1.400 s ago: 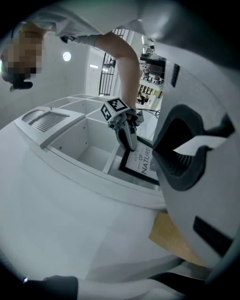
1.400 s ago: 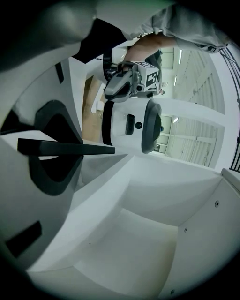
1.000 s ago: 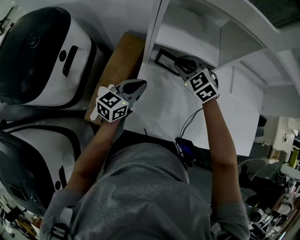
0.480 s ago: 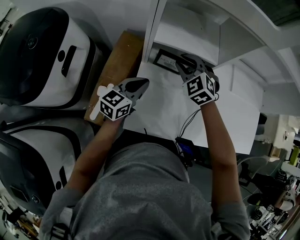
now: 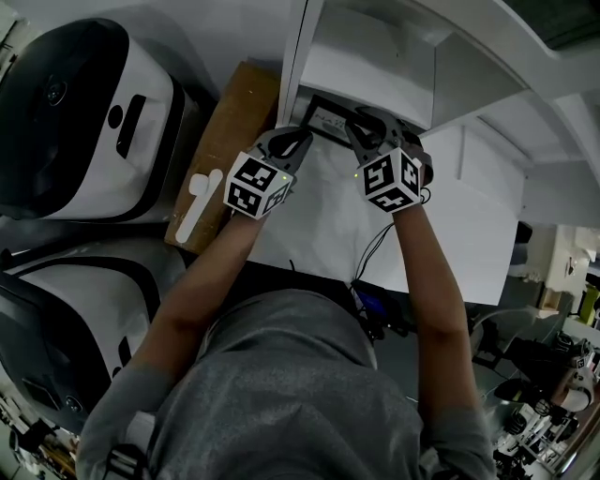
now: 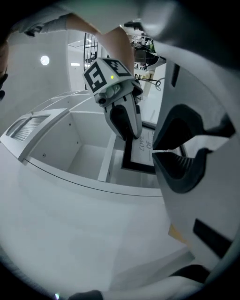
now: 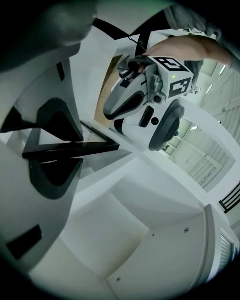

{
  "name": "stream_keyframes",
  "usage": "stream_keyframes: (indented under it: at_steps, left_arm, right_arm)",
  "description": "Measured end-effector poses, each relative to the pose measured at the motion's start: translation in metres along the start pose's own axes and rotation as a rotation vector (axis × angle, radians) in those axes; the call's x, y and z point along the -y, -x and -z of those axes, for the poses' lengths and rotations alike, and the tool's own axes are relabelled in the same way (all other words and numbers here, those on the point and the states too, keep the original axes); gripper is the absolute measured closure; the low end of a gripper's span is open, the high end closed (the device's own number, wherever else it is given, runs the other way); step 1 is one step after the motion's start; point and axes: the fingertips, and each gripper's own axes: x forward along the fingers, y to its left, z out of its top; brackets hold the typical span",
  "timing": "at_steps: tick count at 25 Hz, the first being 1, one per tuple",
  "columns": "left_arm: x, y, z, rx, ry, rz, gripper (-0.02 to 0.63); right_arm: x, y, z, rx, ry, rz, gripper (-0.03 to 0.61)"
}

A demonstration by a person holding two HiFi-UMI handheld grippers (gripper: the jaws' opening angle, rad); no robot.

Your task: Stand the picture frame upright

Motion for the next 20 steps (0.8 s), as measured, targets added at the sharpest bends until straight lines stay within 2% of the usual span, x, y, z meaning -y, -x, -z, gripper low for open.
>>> stream_keyframes:
  at_steps: [4, 8, 12, 20]
  left_arm:
    - [-0.007, -0.006, -0.011, 0.015, -0.028, -0.042, 0.603]
    - [-0.001, -0.02, -0.015, 0.013, -0.012, -0.005, 0.597]
    - [0.007, -0.033, -0.021, 0.013, -0.01, 0.022, 0.554]
    - [0.008, -0.045, -0.027, 0.018, 0.0, 0.009, 0.546]
  right_arm:
    - [0.0, -0.001, 0.001, -0.006, 0.012, 0.013, 0.454]
    - [-0.001, -0.002, 0.001, -0.006, 0.029, 0.025, 0.454]
    - [-0.002, -0.002, 0.001, -0.02, 0.053, 0.029, 0.45]
    - [-0.003, 0.003, -0.003, -0.031, 0.137, 0.051, 0.416]
